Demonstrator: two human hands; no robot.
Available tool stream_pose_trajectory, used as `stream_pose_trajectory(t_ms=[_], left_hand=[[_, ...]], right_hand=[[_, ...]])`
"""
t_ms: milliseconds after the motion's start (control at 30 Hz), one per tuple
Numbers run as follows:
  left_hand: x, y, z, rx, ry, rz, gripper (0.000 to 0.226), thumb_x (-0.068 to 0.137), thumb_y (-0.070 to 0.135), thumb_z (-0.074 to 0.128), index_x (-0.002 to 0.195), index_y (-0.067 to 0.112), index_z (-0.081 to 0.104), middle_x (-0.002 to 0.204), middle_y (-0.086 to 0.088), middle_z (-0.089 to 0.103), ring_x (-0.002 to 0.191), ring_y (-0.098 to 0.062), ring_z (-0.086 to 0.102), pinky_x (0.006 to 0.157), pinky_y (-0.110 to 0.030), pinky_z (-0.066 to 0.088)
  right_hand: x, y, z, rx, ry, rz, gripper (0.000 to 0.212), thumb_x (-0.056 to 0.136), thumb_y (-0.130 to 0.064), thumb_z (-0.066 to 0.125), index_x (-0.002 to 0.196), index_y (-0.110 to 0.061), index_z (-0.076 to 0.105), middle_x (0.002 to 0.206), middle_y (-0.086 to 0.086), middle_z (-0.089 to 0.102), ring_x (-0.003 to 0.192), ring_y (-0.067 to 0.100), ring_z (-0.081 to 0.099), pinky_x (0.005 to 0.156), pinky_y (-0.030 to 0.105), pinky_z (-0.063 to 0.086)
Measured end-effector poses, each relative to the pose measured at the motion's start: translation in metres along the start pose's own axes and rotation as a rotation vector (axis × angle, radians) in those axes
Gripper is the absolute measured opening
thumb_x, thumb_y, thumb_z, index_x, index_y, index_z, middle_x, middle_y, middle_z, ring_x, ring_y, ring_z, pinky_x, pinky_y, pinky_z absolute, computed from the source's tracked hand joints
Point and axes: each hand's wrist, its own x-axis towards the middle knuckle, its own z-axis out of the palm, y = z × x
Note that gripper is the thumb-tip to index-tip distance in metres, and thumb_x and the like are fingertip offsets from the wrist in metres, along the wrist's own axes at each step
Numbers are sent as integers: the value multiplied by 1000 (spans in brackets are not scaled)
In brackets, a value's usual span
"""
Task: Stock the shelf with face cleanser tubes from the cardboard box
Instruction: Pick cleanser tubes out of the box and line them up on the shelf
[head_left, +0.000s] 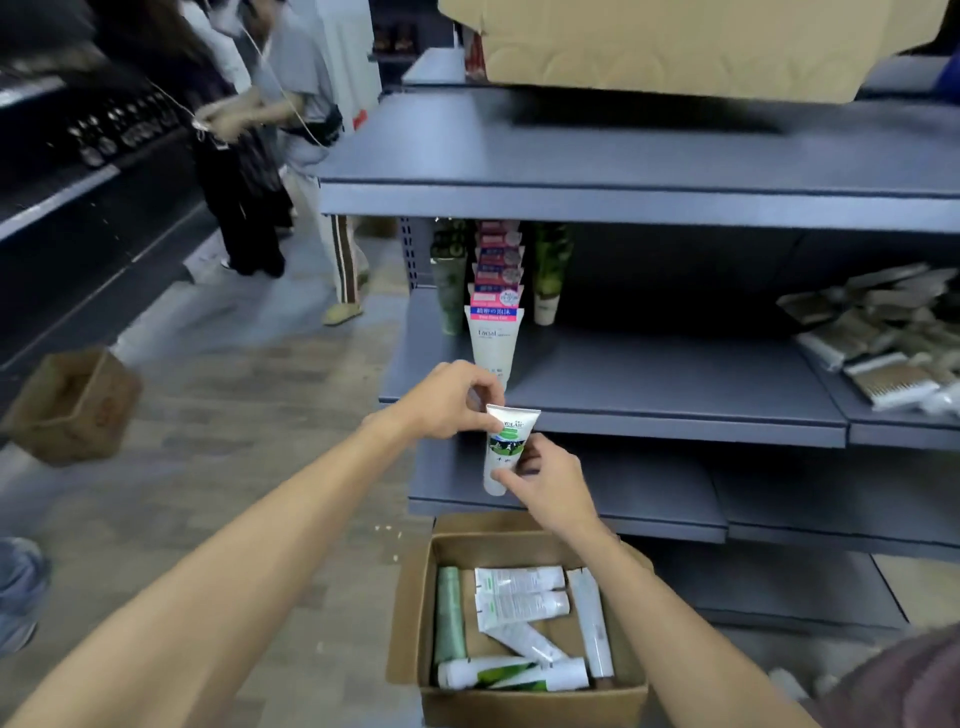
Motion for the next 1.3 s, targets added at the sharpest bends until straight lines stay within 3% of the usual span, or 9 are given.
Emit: stream_pose_trajectory(t_ms=[367,567,733,933,1033,1300], left_hand=[[19,24,-36,23,105,25,19,73,22,84,83,20,68,78,11,69,62,1,62,64,-16,47],[30,40,-23,-33,151,35,19,75,21,83,84,22,66,80,10,69,68,-1,66,66,-15,50],[36,48,-4,-100,166,38,22,76,17,81,94,14,69,89,0,73,78,-13,70,68,-17,54],[35,54,8,-129,175,37,18,79,18,79,94,16,70,89,2,72,73,-7,67,62,-12,50],[33,54,11,-121,178,43,17,79,17,79,93,17,70,87,4,72,70,-3,65,63,-14,50],[23,42,0,-84,199,84,17,78,19,79,93,18,70,88,2,72,75,-13,69,70,-27,57]], right_hand=[[30,-34,-31,-57,49,-113,27,76,-35,78,95,-27,62,86,-13,70,79,0,65,71,24,53],[32,-28,-53,-100,66,-115,28,78,-35,77,99,-24,62,85,-12,69,78,2,64,69,25,54],[31,-20,-68,-122,66,-108,29,79,-35,77,101,-26,61,90,-13,69,81,1,65,72,25,55],[30,-9,-75,-141,72,-98,30,78,-37,77,100,-26,61,89,-13,69,82,2,65,74,28,56],[28,-7,-74,-121,80,-90,31,78,-36,77,102,-26,61,92,-14,69,84,1,65,76,29,57],[21,-24,-64,-60,46,-87,37,77,-33,80,107,-27,60,96,-16,69,86,-3,66,74,18,52]])
